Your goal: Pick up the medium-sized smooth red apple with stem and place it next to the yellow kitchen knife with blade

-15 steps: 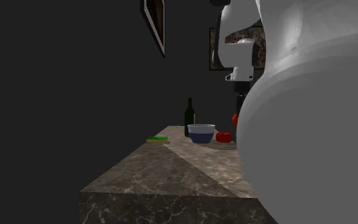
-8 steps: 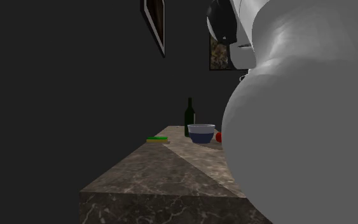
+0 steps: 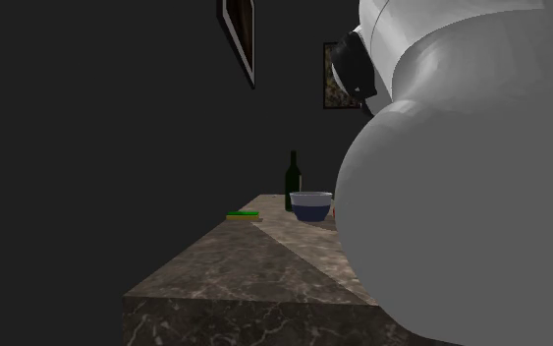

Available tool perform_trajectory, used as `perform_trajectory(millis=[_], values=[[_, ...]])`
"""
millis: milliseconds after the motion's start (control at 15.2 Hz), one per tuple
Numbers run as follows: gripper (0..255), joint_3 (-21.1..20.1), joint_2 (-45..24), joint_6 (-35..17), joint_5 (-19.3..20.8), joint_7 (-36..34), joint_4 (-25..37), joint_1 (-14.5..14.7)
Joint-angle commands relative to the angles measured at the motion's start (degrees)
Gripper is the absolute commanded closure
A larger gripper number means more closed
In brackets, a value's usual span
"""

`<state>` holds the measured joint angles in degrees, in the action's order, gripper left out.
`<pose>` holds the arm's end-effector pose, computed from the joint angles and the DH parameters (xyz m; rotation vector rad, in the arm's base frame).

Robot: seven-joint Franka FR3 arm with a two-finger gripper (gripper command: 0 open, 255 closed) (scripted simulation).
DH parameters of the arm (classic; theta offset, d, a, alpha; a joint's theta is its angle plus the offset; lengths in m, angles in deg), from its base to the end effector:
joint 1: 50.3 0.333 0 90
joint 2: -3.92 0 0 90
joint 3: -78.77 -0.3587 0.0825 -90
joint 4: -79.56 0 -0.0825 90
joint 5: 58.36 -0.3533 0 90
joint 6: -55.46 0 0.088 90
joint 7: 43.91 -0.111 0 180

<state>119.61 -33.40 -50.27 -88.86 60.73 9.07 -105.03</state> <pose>0.1256 -0.7114 0.4956 3.0035 0.2555 0.1472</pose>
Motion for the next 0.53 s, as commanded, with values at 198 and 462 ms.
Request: perform_trajectory(millis=[198,462], values=[[255,-0.3,-0.4,-3.5,-0.6,1.0,-3.4,0.7],[255,-0.7,-0.9,-6.0,-1.2,1.7,-5.7,1.0]])
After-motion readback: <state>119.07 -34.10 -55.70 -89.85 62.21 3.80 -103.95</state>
